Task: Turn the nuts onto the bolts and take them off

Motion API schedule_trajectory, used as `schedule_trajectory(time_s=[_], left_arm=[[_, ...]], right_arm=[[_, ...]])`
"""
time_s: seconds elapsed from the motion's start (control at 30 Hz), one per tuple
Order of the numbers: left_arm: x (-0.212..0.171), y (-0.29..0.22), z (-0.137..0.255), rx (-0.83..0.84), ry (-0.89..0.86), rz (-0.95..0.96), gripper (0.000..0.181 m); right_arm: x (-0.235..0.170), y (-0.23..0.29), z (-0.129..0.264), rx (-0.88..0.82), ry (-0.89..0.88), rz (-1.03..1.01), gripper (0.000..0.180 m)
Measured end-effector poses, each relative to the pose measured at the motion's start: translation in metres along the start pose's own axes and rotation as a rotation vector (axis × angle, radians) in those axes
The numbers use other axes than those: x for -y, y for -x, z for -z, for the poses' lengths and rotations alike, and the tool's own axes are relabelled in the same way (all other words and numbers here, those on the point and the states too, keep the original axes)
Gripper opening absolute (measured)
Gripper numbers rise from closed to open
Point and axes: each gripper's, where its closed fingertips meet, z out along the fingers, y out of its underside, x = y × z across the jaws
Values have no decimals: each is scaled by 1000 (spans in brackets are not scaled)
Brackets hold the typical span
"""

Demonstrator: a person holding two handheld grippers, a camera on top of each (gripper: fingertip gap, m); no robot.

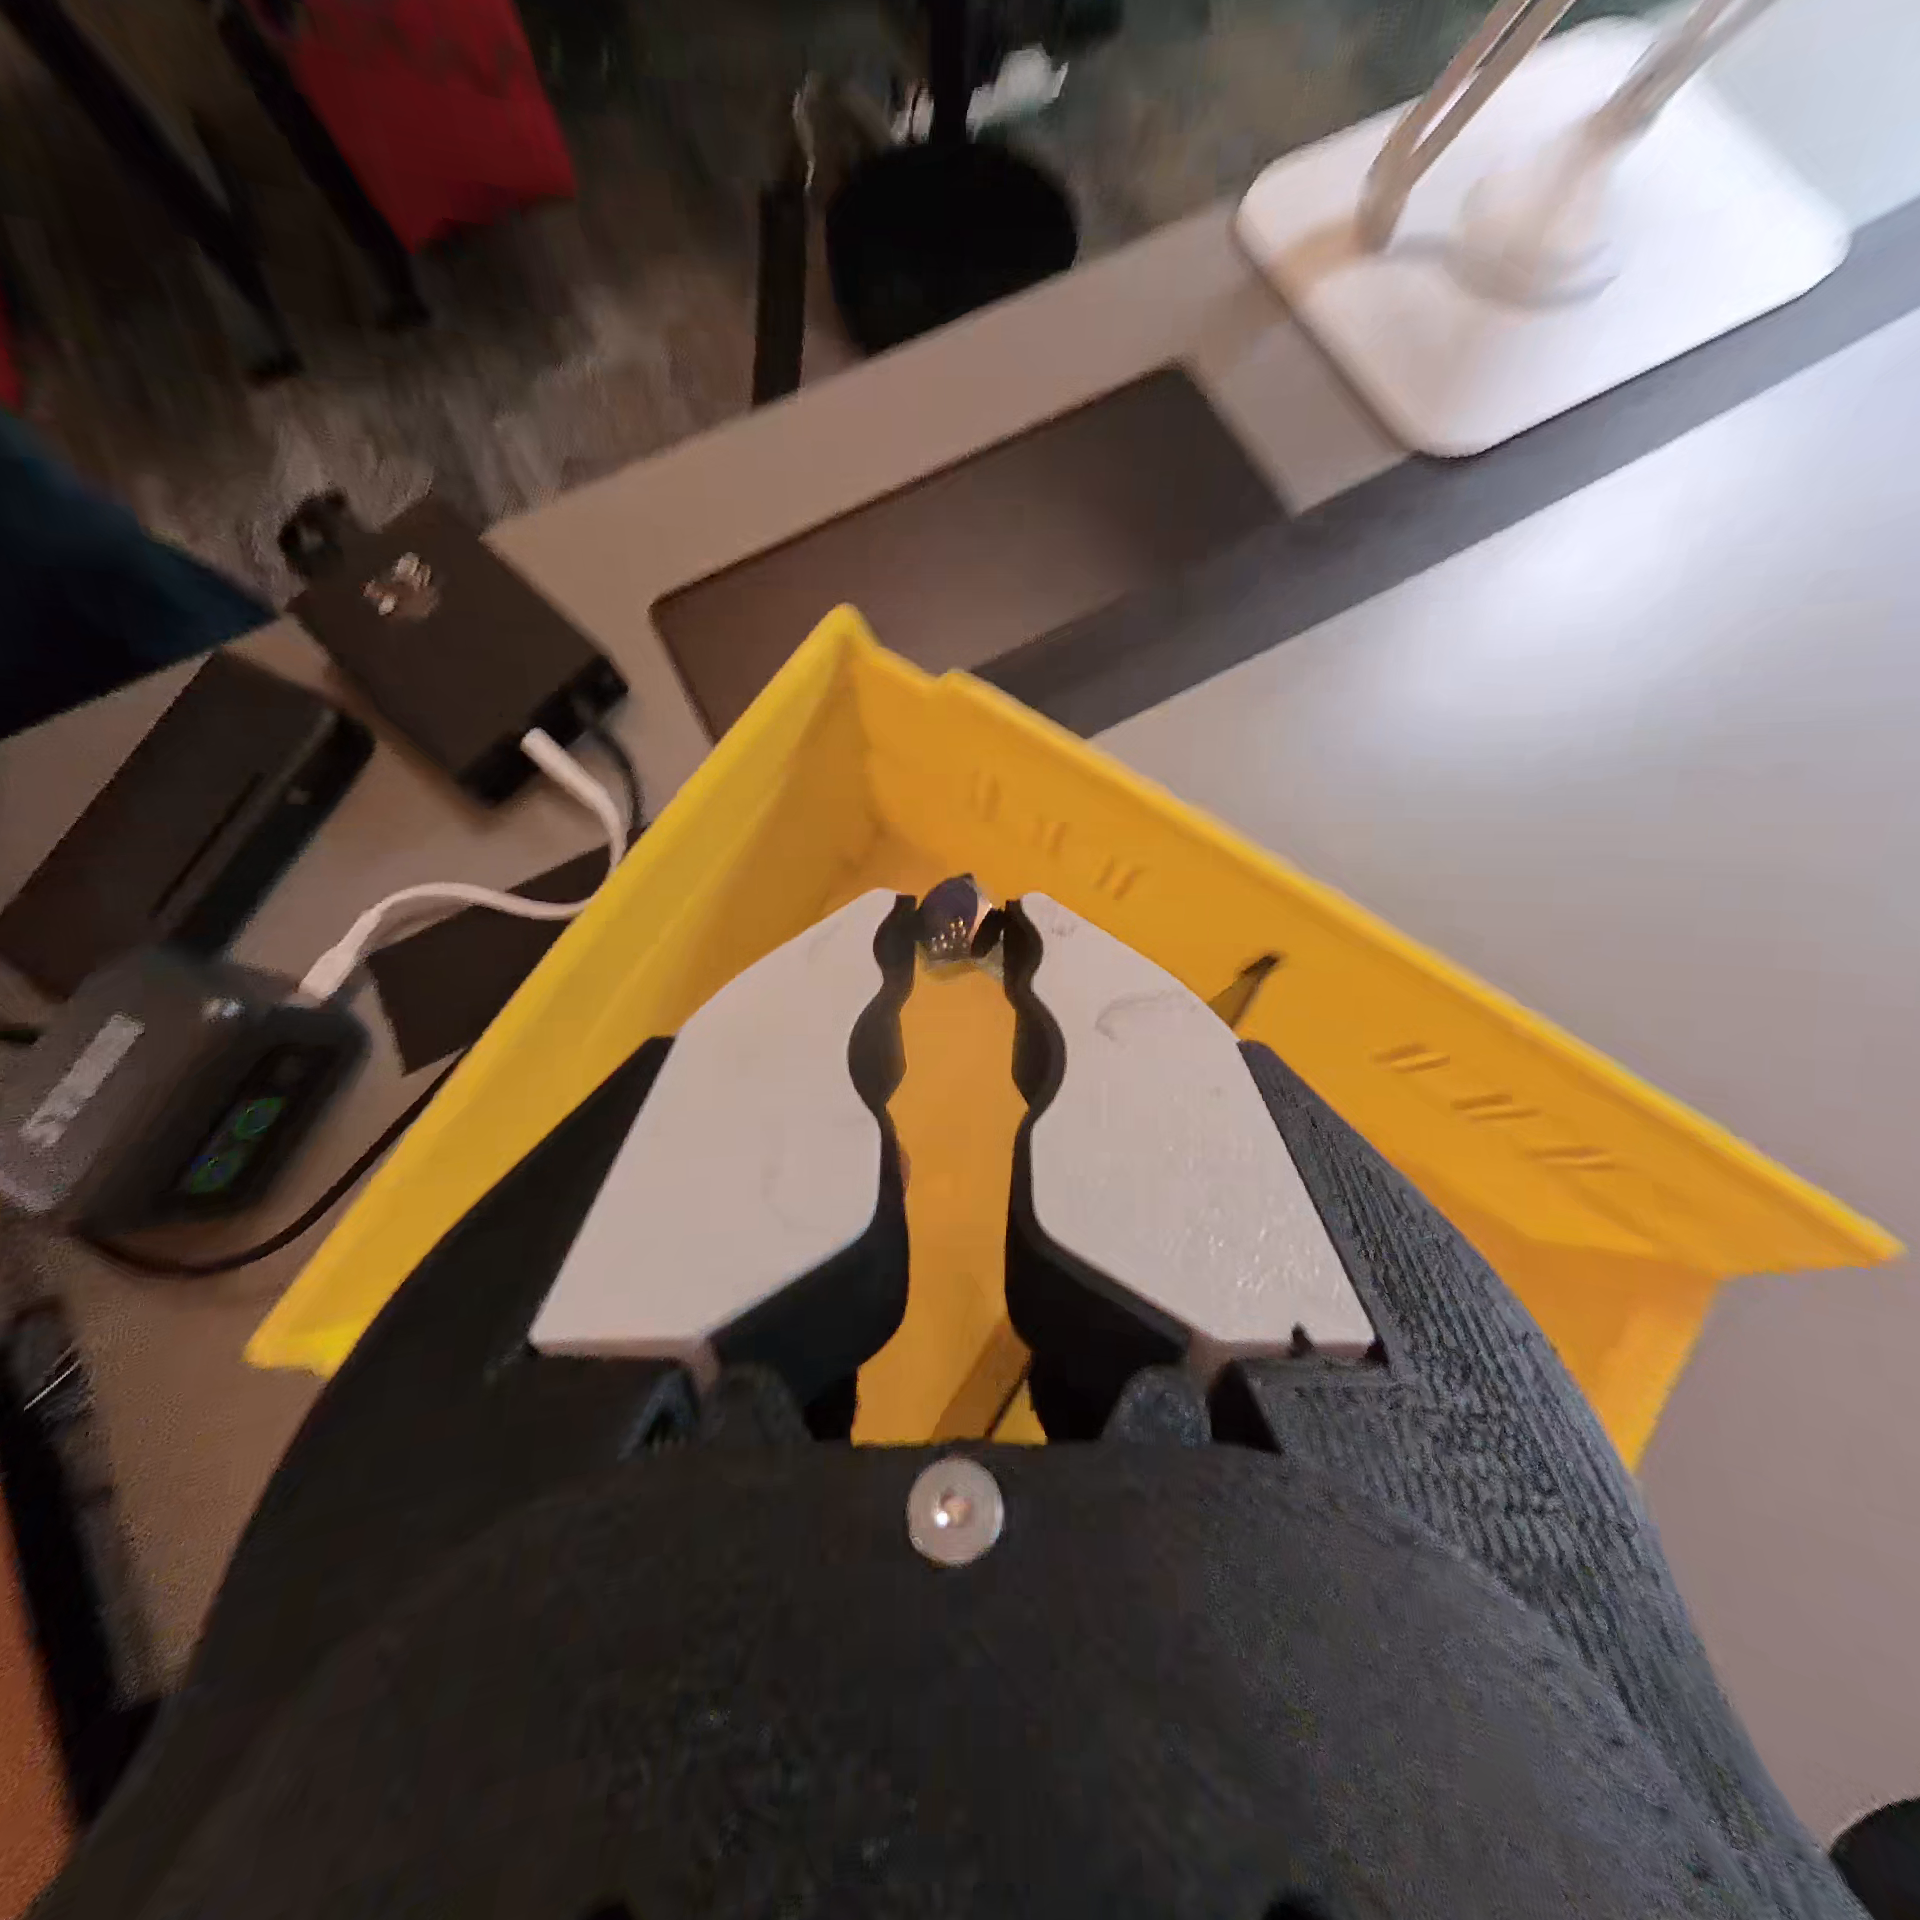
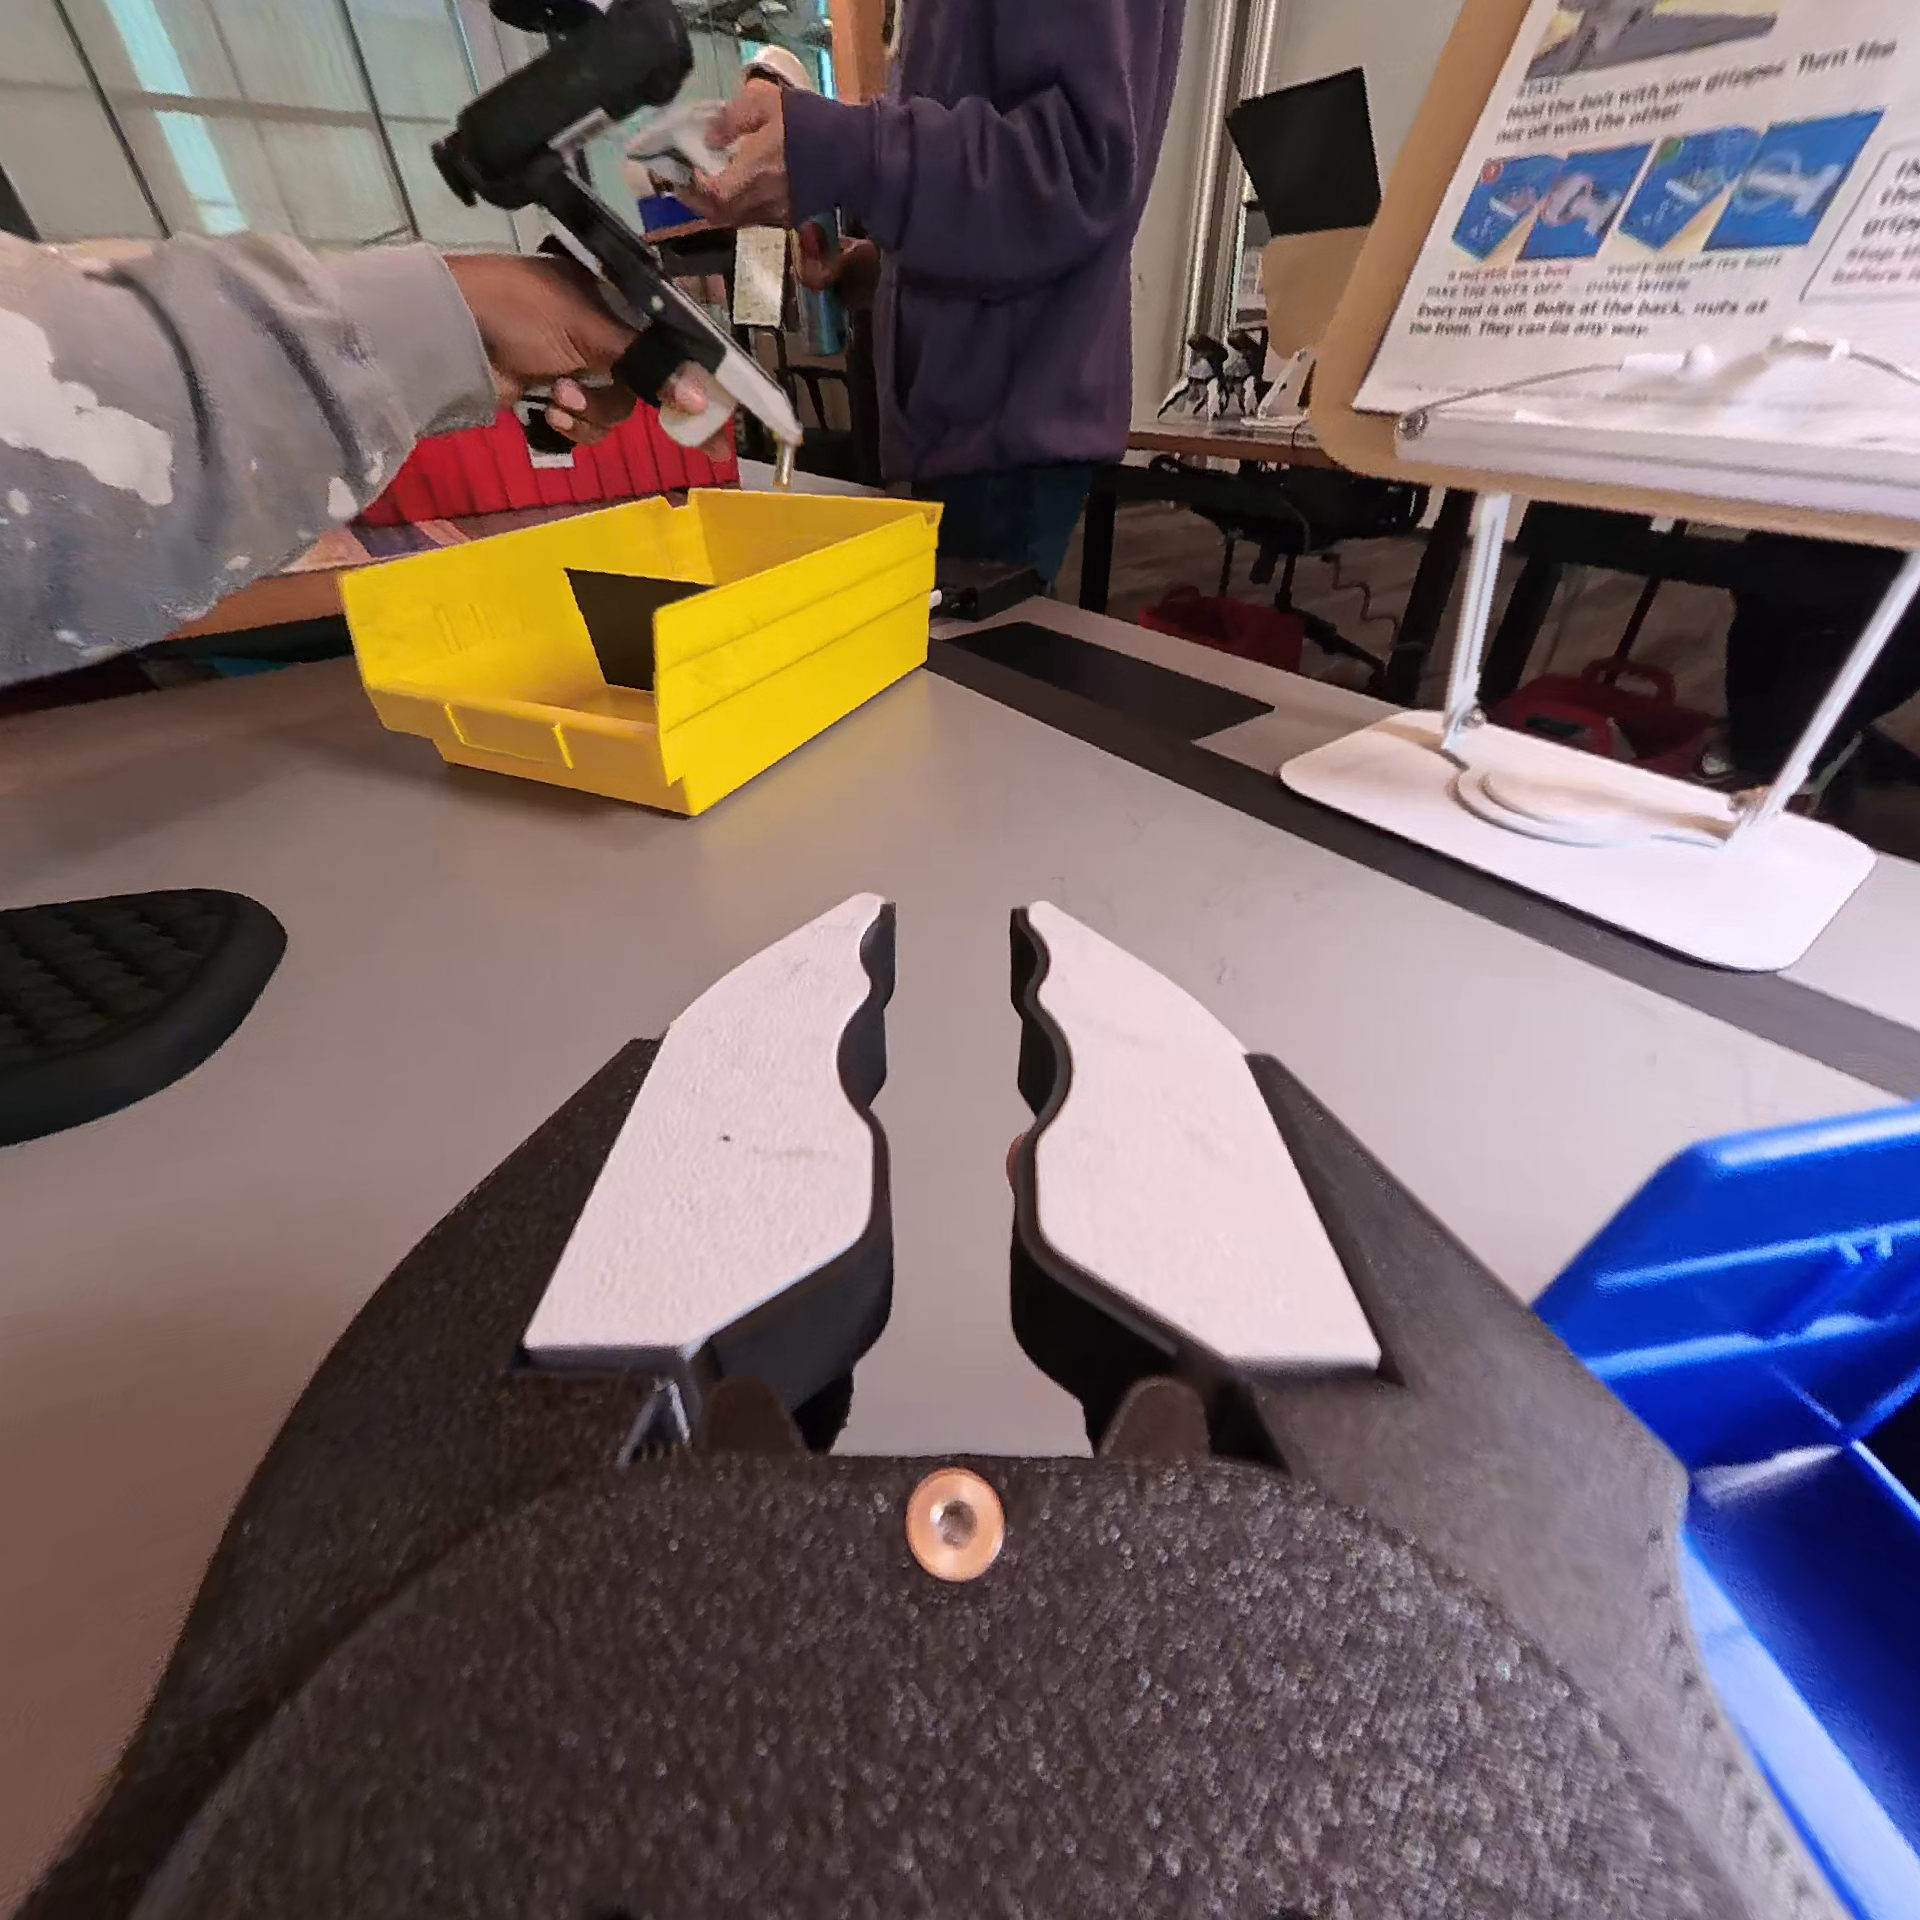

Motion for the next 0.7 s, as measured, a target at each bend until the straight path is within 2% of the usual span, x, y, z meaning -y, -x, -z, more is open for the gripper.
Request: schedule_trajectory(time_s=[0.13, 0.33, 0.43, 0.57, 0.7], left_arm=[[31, -59, 20, -177, -245, 58, 16], [70, -197, 53, -668, -550, 185, 12], [69, -256, 43, -841, -549, 224, 11], [60, -317, 38, -1103, -487, 309, 11], [55, -349, 34, -1239, -428, 386, 11]], right_arm=[[21, 4, -6, 8, -31, 58, 21], [83, 21, -30, 52, -119, 337, 21], [91, 27, -52, 52, -108, 491, 26], [78, 26, -77, -58, -96, 765, 39], [83, 38, -79, -156, -201, 951, 34]])
